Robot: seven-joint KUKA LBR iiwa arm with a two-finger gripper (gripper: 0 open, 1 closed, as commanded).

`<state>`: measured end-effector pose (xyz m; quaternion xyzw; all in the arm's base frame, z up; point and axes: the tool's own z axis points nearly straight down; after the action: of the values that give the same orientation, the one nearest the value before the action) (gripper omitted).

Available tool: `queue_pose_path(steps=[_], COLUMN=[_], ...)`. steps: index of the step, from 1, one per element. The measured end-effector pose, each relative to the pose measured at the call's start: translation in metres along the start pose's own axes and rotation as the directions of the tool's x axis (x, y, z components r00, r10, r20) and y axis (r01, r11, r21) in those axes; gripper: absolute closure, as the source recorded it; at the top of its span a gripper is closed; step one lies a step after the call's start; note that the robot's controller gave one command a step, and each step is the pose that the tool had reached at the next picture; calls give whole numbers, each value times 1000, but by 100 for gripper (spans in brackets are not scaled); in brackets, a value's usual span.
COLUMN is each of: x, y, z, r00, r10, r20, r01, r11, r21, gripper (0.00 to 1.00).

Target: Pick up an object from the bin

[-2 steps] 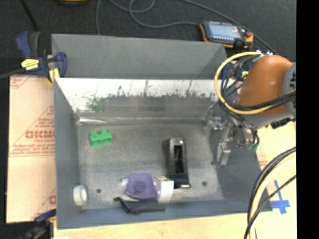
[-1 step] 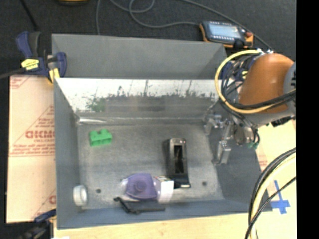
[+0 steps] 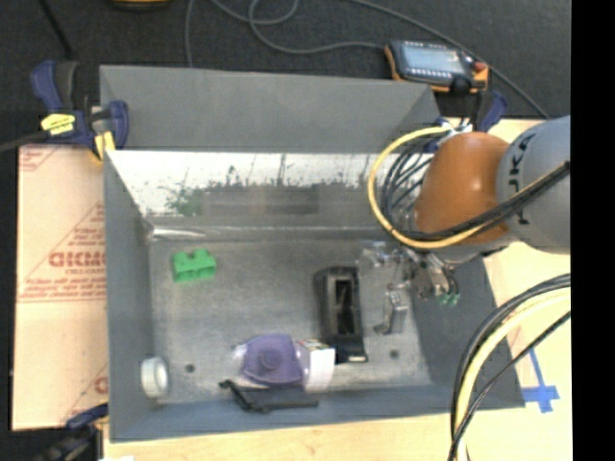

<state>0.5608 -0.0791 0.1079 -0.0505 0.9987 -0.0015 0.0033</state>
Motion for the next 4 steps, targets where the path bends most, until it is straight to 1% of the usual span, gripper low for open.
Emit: queue_pose_path(steps=[1, 2, 3, 4], x=[16, 1, 3, -24], y=[29, 68, 86, 128], z=[-13, -8, 12, 31], r00=[998, 962, 893, 600], r10=[-57, -273, -449, -800], r20=[-6, 0, -1, -13], r01=[57, 273, 449, 800], r11=[998, 962, 893, 600], r21=[-1, 0, -1, 1], gripper=[0, 0, 0, 100])
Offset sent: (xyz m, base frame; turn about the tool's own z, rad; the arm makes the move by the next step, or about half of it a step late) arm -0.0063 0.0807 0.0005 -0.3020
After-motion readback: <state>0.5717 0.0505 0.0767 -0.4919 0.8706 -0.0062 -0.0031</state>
